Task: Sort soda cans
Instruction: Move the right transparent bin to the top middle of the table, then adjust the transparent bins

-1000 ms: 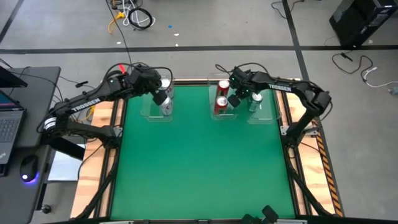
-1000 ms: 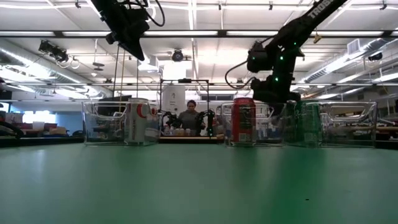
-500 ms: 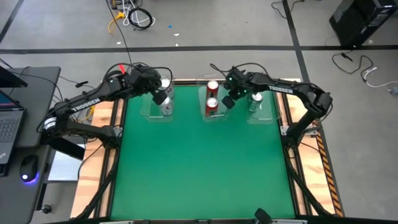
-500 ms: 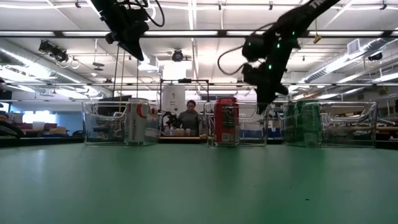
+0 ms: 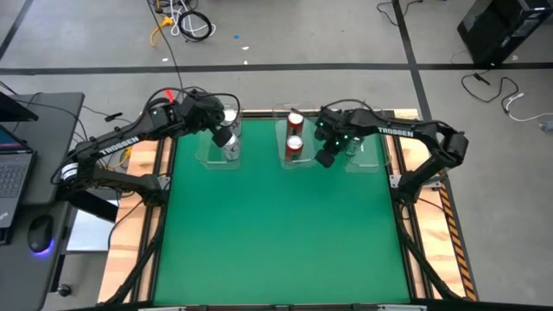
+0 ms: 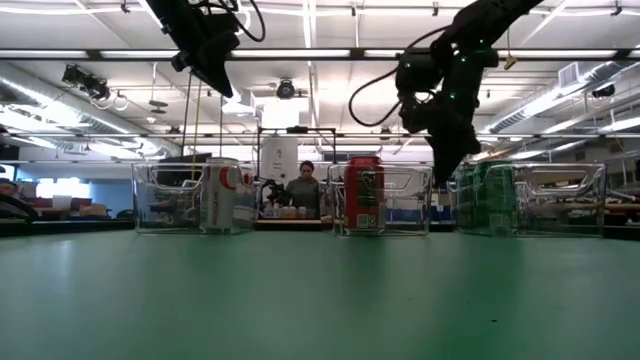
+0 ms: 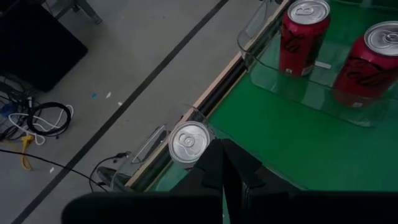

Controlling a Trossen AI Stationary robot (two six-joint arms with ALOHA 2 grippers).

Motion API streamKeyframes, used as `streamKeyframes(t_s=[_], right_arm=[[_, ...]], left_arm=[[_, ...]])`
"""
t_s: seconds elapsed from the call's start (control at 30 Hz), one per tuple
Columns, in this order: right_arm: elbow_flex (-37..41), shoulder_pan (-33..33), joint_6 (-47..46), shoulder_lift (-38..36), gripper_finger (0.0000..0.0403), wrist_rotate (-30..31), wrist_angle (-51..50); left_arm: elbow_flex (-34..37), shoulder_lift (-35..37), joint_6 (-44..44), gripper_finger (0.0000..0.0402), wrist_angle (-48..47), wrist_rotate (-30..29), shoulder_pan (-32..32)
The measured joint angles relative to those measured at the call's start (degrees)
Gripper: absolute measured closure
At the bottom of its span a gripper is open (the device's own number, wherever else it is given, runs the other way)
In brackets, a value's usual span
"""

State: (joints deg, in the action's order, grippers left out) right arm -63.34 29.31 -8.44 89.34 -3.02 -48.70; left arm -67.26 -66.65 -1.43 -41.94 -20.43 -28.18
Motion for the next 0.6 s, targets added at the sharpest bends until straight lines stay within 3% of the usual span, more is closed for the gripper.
streamKeyframes(t_s=[0.4,0.6], right_arm=[[0.52,-4.8,-0.56,-1.41,0.0403,-1.53,5.69],[0.45,-3.93,-1.02,-11.86,0.0403,6.19,-2.18]], left_arm=[[0.0,0.0,0.5,0.0401,-1.56,-0.02,0.0],[0.0,0.0,0.58,0.0401,-1.5,-0.02,0.0]])
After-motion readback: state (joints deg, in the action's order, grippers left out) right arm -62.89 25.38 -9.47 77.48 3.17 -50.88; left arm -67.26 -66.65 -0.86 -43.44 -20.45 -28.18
